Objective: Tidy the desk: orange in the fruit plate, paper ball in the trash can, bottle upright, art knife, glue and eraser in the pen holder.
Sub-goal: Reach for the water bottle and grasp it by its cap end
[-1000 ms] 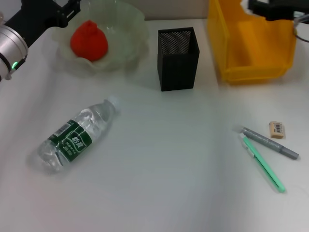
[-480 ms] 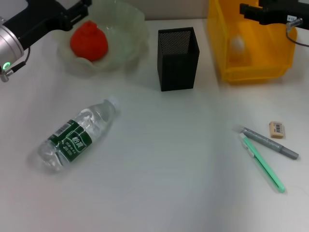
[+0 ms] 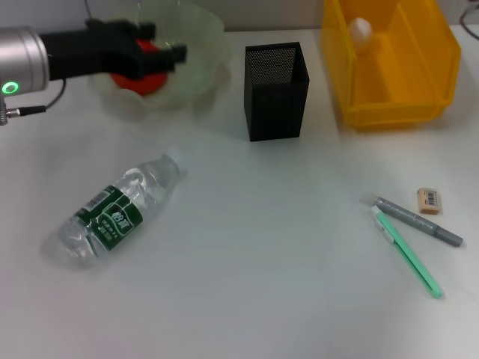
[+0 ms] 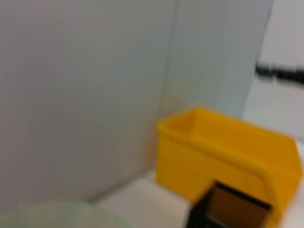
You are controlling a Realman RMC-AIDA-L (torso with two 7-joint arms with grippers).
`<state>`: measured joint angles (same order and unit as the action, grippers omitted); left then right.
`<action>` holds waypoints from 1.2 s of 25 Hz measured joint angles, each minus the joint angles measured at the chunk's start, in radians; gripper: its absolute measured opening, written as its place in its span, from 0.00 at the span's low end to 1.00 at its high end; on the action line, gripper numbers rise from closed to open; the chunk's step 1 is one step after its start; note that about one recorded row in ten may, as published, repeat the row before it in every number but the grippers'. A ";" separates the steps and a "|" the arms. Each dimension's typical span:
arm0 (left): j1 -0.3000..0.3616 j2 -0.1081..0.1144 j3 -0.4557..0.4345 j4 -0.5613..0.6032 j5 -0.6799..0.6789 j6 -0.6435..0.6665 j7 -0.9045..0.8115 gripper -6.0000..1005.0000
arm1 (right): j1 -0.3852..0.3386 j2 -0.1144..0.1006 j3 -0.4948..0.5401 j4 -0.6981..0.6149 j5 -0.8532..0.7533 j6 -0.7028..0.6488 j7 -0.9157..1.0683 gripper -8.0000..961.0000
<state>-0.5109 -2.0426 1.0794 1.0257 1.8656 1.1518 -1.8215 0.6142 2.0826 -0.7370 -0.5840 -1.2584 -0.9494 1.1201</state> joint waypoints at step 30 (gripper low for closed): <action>-0.158 -0.036 0.335 0.062 0.703 0.077 -0.603 0.69 | -0.054 0.001 0.004 0.129 0.113 -0.102 -0.089 0.65</action>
<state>-0.6688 -2.0788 1.4149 1.0878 2.5682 1.2287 -2.4240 0.5607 2.0831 -0.7328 -0.4547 -1.1454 -1.0511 1.0311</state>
